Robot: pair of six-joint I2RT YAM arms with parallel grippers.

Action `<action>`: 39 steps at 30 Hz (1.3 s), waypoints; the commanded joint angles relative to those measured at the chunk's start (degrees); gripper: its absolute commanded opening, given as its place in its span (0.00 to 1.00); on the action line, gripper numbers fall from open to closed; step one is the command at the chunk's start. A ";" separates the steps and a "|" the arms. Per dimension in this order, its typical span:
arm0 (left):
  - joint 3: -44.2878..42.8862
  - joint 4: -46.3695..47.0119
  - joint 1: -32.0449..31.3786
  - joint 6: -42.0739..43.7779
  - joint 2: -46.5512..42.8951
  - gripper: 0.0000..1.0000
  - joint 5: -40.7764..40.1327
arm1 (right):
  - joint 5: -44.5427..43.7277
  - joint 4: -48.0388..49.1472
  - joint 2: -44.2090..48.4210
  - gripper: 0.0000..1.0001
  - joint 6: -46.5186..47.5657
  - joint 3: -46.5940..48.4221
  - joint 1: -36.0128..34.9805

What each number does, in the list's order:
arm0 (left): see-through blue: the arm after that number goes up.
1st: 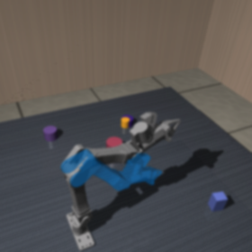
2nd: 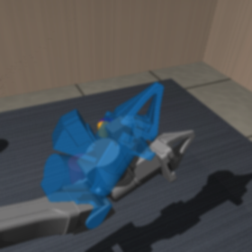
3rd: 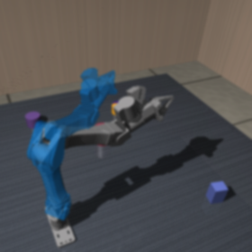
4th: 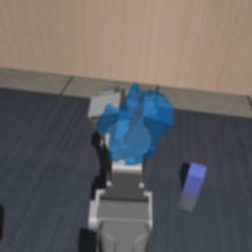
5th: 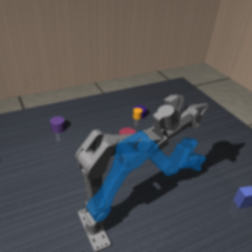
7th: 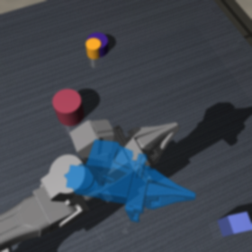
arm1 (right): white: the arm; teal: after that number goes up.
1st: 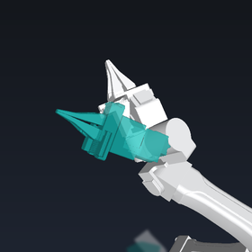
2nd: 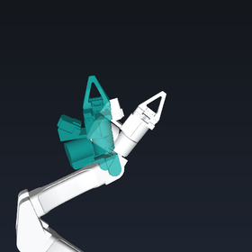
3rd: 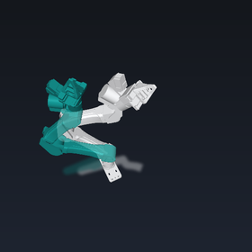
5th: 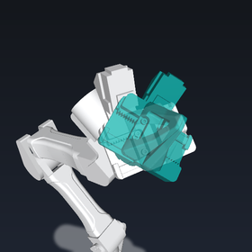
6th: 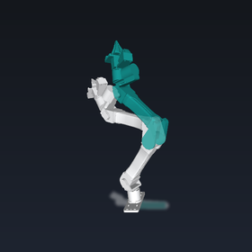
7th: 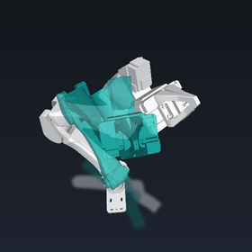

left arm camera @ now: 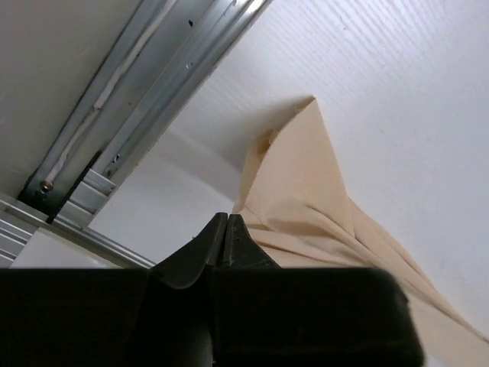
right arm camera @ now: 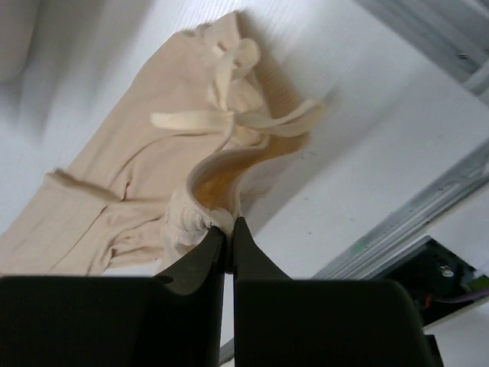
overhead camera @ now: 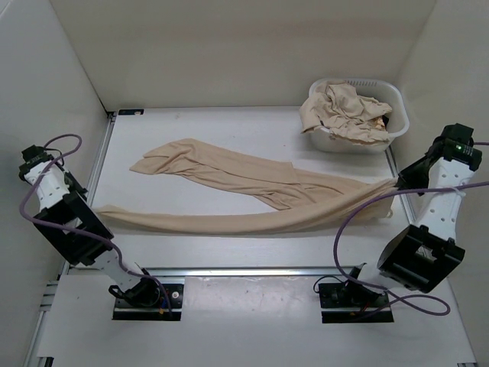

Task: Fold and stack the trousers
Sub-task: Flatten the trousers out

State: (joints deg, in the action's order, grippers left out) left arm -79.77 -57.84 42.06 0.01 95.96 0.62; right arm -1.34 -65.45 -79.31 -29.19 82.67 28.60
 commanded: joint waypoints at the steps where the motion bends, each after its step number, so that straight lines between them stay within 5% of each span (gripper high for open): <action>1: -4.85 -2.18 -0.05 -0.01 0.28 0.14 1.57 | 9.25 3.75 -3.30 0.00 -0.08 0.81 0.32; 7: -19.45 -6.84 -1.81 -0.01 -0.42 0.14 6.14 | 6.80 1.91 -5.24 0.00 -1.84 12.85 0.32; 11: -20.08 -6.84 -1.81 -0.01 -3.06 0.14 5.62 | 3.81 1.38 -0.60 0.00 -1.84 9.36 0.32; 25: 5.32 1.51 3.20 -0.01 -9.82 0.14 -5.63 | -19.04 -1.08 16.91 0.00 -3.59 -24.21 0.32; 34: 7.78 -2.00 3.20 -0.01 -11.50 0.14 -5.20 | -21.41 0.15 16.82 0.00 -3.07 -26.08 0.32; 35: 8.31 -4.01 3.20 -0.01 -11.50 0.22 -5.19 | -21.42 0.15 16.82 0.00 -3.07 -26.07 0.32; 37: 11.71 -6.22 2.68 -0.01 -10.72 0.53 -7.82 | -21.42 0.84 16.29 0.00 -2.54 -27.12 0.32; 39: 14.71 -6.84 3.98 -0.01 -10.18 0.58 -10.02 | -21.42 1.38 16.29 0.00 -2.54 -27.91 0.32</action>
State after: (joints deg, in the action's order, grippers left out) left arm -68.97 -60.86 45.23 0.05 86.24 -5.76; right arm -20.25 -65.69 -63.22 -32.16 55.22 28.75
